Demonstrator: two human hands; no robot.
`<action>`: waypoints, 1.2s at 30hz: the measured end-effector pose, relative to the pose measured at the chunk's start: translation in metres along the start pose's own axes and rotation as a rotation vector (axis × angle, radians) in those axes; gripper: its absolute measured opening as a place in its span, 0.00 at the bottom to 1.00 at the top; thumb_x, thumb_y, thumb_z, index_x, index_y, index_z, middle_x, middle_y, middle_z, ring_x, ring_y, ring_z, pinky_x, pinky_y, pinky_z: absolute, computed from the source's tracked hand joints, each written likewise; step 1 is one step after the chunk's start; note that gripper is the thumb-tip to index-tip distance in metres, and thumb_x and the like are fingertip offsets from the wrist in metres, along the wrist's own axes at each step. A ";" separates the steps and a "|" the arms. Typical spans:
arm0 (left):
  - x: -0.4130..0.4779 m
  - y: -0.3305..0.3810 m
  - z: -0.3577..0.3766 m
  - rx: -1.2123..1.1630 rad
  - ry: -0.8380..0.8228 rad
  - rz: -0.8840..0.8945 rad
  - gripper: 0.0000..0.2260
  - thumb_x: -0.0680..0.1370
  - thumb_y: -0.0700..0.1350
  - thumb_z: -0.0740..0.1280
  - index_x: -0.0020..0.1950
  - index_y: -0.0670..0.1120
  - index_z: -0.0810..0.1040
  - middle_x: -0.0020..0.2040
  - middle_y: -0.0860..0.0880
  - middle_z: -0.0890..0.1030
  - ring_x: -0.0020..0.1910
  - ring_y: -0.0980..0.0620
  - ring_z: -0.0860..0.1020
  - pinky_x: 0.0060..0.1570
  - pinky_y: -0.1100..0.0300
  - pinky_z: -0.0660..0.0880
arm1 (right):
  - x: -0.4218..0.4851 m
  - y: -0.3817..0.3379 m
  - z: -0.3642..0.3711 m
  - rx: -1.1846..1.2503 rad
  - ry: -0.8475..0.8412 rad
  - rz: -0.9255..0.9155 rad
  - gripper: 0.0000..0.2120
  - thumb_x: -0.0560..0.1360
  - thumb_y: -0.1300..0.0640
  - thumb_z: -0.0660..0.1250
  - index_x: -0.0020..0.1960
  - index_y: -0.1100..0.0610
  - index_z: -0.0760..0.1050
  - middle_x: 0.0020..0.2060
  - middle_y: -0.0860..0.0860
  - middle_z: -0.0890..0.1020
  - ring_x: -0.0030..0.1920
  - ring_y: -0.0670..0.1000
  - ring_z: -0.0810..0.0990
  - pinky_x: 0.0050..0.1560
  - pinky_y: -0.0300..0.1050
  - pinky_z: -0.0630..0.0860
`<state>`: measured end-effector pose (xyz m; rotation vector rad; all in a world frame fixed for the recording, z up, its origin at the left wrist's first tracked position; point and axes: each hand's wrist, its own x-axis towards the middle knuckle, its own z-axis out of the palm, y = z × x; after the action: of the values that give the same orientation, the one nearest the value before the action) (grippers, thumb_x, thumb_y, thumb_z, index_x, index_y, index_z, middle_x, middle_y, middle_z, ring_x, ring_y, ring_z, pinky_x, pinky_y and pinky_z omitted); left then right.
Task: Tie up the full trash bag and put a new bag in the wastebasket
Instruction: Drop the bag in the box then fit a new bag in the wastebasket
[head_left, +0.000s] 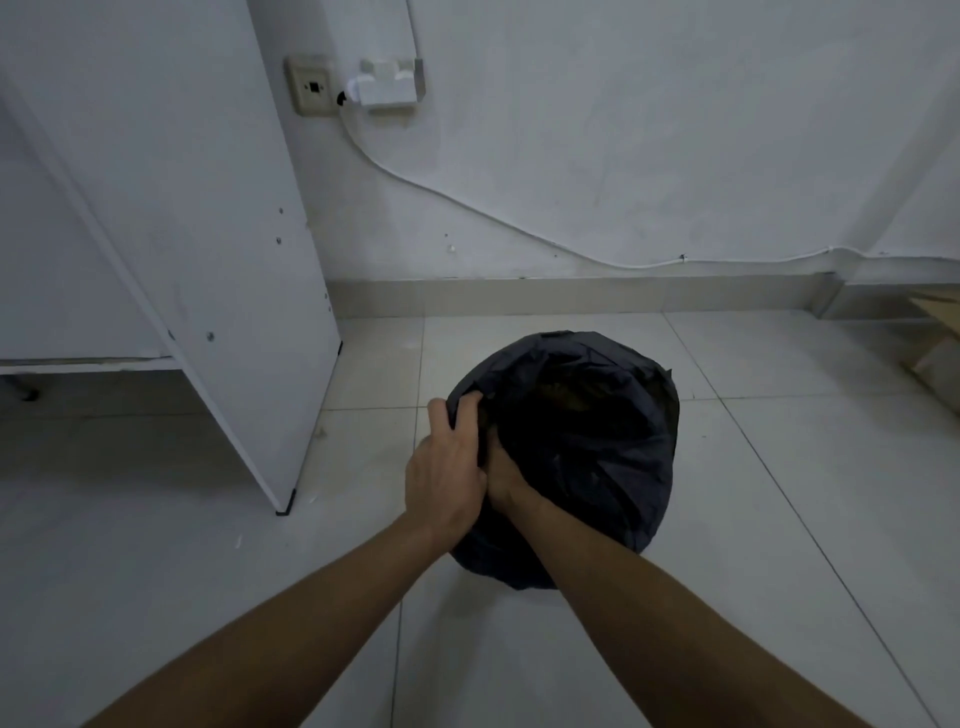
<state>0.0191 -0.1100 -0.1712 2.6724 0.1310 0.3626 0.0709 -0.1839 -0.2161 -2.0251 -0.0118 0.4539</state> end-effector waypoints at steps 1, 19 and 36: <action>0.002 0.001 0.000 -0.001 -0.003 -0.009 0.30 0.75 0.33 0.65 0.75 0.49 0.62 0.60 0.44 0.67 0.34 0.50 0.70 0.32 0.56 0.70 | 0.001 -0.001 0.000 -0.067 -0.071 -0.044 0.20 0.86 0.57 0.55 0.76 0.61 0.64 0.70 0.61 0.73 0.71 0.61 0.71 0.73 0.48 0.65; 0.042 -0.010 -0.016 0.093 -0.129 -0.222 0.28 0.76 0.41 0.69 0.72 0.44 0.59 0.62 0.38 0.65 0.33 0.47 0.67 0.37 0.52 0.69 | 0.004 -0.012 -0.090 -1.543 -0.281 -0.028 0.25 0.87 0.55 0.50 0.80 0.65 0.50 0.80 0.59 0.56 0.80 0.55 0.51 0.72 0.27 0.40; 0.066 -0.037 -0.035 0.207 -0.050 -0.223 0.30 0.74 0.64 0.59 0.71 0.50 0.59 0.56 0.43 0.76 0.54 0.39 0.76 0.52 0.46 0.73 | 0.030 -0.038 -0.133 -0.089 0.382 0.039 0.35 0.78 0.34 0.57 0.79 0.50 0.58 0.76 0.54 0.67 0.74 0.60 0.67 0.73 0.61 0.62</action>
<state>0.0717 -0.0524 -0.1420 2.8286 0.4704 0.2216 0.1487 -0.2725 -0.1382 -2.1734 0.2455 0.0867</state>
